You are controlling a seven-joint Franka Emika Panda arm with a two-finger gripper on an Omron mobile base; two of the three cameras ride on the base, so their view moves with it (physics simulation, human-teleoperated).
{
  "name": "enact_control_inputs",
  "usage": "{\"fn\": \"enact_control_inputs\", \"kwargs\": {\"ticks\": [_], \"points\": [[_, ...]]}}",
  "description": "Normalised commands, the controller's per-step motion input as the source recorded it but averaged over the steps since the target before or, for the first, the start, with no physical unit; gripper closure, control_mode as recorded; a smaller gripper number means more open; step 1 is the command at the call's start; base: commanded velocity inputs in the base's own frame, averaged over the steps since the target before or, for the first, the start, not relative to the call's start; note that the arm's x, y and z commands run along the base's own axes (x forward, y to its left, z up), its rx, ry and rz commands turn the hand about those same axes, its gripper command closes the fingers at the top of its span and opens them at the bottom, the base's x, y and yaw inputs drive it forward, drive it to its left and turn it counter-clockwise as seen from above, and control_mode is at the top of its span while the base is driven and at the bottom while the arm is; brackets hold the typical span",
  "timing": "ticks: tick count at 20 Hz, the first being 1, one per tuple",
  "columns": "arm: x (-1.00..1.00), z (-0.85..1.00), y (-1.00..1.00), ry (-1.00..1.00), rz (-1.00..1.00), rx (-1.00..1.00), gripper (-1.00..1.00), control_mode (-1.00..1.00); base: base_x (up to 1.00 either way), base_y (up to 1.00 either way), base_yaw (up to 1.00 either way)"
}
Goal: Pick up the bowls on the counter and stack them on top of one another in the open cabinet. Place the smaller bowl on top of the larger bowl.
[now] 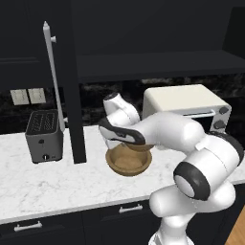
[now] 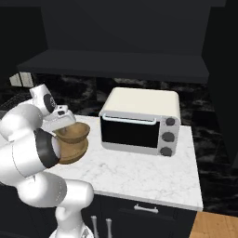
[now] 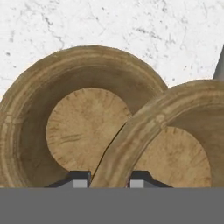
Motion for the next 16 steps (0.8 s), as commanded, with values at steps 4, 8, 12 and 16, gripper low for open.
{"fn": "enact_control_inputs", "kwargs": {"ticks": [4,8,12,16], "points": [[-0.44,-0.13,0.49,0.05,0.0,0.0,1.0,-1.0,0.0,0.0,0.0],[-0.01,-0.24,0.36,0.03,0.0,0.0,1.0,-1.0,0.0,0.0,0.0],[0.03,-0.25,0.24,0.0,0.0,0.0,-1.0,-1.0,0.0,0.0,0.0],[0.01,-0.13,0.11,0.0,0.0,0.0,-1.0,-1.0,0.0,0.0,0.0]]}}
